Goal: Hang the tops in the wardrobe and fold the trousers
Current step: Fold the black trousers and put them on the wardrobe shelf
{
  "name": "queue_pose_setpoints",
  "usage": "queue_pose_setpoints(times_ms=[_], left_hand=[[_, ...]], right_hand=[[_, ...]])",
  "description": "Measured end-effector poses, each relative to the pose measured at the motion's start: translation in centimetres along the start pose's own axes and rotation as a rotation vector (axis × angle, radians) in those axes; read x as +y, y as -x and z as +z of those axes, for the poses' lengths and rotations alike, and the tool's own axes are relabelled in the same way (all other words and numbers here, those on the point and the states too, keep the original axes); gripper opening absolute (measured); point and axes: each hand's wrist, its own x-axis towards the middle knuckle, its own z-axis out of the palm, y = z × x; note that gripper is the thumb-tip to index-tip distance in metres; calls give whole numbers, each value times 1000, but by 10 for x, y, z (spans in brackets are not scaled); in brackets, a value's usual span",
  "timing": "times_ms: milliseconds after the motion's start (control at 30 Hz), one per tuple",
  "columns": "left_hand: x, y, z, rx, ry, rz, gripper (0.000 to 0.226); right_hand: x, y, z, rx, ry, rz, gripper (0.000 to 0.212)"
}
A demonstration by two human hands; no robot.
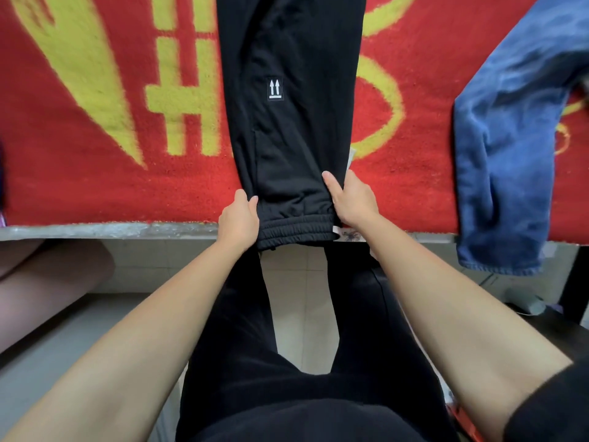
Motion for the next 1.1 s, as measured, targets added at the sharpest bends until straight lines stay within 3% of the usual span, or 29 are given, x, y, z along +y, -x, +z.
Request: queue_pose_setpoints(times_ms=[167,333,467,567,633,667,733,833,967,1100], left_hand=[[1,-6,-13,-100,-42,19,24],[-6,-5,-5,-67,-58,20,24],[-13,-11,-5,-252,-87,-27,22],[-7,-25,-18,-348,-173,0,33],[7,-35,-31,-289,-171,-30,43],[16,-41,-38,-209,-122,-46,48],[38,-56,-54,28,-14,-9,54],[79,-89,-79,316,68,151,54],[129,-140,-102,401,-1,292,57],[160,-180,-114,446,-124,360,61]], right_hand=[[-4,-19,-24,-157,110,-46,52],[-1,-24,-29,-208,54,-49,37],[13,-15,-19,-240,46,-19,39],[10,-18,-29,-369,5,104,44],[-3,-25,-46,-406,53,127,61],[-12,-30,-55,-346,89,116,69],[-33,-46,-76,-54,107,81,77],[-75,-79,-110,293,-154,-2,51],[-137,-126,-144,357,-520,-184,22],[-192,-177,-159,330,-523,-278,30]])
